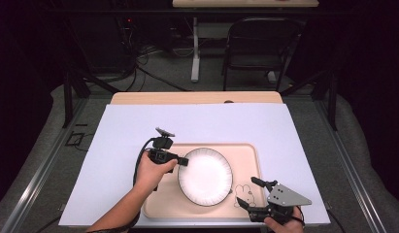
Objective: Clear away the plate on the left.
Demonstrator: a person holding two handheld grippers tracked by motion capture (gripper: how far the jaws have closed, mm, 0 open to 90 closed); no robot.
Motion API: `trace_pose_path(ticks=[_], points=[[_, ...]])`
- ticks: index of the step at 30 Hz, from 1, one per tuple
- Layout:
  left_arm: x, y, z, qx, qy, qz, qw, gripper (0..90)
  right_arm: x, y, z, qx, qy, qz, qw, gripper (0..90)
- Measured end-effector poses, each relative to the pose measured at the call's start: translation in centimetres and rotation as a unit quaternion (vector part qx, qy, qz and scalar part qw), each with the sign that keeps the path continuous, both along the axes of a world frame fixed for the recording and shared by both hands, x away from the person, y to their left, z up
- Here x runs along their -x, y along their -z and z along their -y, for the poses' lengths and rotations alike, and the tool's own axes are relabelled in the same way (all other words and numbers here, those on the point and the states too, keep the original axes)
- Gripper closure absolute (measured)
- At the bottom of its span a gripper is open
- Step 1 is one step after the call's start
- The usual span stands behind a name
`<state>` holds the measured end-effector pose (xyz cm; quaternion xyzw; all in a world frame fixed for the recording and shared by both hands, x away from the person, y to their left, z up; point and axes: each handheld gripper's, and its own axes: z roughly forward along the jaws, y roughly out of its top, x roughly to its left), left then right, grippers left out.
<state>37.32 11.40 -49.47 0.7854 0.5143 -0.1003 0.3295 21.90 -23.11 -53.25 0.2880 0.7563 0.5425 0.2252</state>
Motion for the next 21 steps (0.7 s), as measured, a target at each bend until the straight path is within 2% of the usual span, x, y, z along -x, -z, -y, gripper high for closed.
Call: trace_pose_path(ticks=[7, 13, 21], points=[[0.2, 0.5, -0.1, -0.016, -0.006, 0.007, 0.9998, 83.7, 0.0, 0.0, 0.0, 0.001, 0.000, 0.000, 1.0000, 20.2], [0.3, 1.1, -0.5, -0.020, -0.011, 0.006, 0.9997, 84.2, 0.0, 0.0, 0.0, 0.000, 0.000, -0.001, 1.0000, 20.3], [0.3, 2.3, -1.2, -0.008, -0.023, -0.010, 0.9997, 83.5, 0.0, 0.0, 0.0, 0.000, 0.000, -0.001, 1.0000, 20.3]])
